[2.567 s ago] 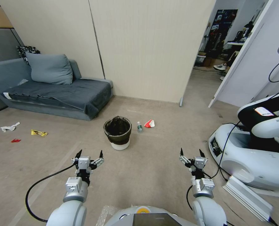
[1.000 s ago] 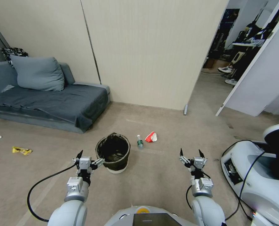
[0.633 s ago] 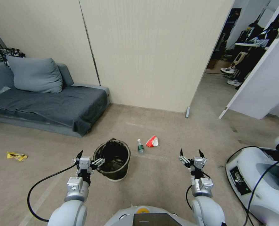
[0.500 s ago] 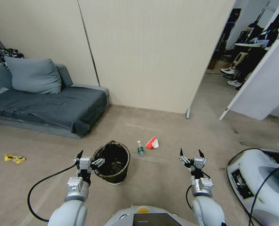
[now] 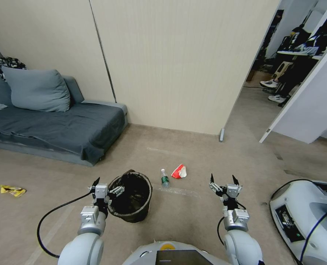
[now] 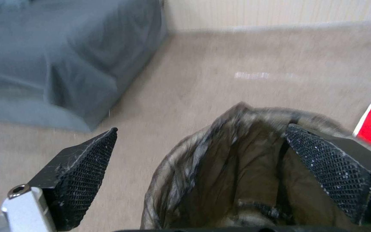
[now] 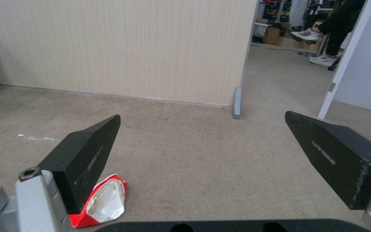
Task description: Pick up the trash bin, then pick up the garbage from the floor and place it into the trash bin.
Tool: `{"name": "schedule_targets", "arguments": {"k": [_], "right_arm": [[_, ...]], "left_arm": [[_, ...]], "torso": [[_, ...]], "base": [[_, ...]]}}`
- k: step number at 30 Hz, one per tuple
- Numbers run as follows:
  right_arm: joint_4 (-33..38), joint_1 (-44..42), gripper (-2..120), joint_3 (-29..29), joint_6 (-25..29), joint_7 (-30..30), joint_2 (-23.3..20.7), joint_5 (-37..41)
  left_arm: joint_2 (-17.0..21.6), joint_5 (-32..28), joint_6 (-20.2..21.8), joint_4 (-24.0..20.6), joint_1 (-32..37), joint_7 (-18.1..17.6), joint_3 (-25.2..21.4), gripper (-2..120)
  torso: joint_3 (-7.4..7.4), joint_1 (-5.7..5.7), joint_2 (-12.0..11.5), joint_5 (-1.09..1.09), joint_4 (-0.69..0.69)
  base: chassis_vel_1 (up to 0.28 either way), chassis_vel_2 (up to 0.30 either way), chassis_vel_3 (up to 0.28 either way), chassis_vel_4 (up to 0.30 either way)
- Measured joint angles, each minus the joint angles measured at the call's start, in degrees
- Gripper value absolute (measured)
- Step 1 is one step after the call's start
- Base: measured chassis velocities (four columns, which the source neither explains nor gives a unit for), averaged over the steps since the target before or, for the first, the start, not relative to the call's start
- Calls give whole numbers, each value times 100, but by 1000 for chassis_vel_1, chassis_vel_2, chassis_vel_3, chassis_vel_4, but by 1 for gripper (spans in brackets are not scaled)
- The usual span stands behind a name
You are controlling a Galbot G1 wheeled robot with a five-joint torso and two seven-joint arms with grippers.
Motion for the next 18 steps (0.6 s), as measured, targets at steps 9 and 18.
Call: {"name": "schedule_targets", "arguments": {"k": [9,18], "right_arm": [[-64,40,100,29,5,16,0,64],[-138,90,100,38,5,23,0,109]], "left_arm": [[147,-537,487,327,-285,-214,-61,100],[78,-669,640,719,-461,-489,-51,100]], "torso": [[0,0,0,0,1],[0,0,0,0,1]], "base": [[0,0,0,0],[0,0,0,0]]}}
